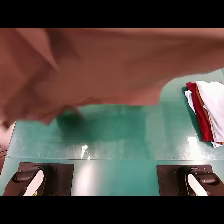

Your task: Fold the shirts.

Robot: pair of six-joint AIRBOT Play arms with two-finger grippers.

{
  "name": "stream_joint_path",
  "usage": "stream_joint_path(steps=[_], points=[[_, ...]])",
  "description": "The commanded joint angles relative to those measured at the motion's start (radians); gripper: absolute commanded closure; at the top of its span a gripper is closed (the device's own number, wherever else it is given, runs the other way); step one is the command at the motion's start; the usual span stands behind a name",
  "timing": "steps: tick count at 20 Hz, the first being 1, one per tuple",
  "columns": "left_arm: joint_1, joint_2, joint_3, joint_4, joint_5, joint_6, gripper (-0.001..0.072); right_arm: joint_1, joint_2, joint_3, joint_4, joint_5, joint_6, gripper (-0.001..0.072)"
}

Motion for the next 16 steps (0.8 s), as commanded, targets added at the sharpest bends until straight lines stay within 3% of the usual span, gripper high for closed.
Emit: stream_joint_path(steps=[1, 6, 11, 16], points=[[0.000, 0.001, 0.180, -0.015, 0.095, -0.028, 0.0683, 0.000, -0.002, 0.190, -0.156, 0.085, 0.060, 0.0697], [0.000, -0.144, 0.156, -0.034, -0.041, -0.036, 0.0683, 0.000, -0.241, 0.393, -0.209, 0.357, 0.075, 0.0698], [-0.006, -0.414, -0.101, -0.100, -0.266, -0.035, 0.0682, 0.000, -0.594, 0.459, -0.211, 0.557, 0.074, 0.0698], [-0.151, -0.753, -0.291, -0.030, -0.244, 0.057, 0.0682, 0.000, -0.943, 0.459, -0.203, 0.607, 0.068, 0.0698]])
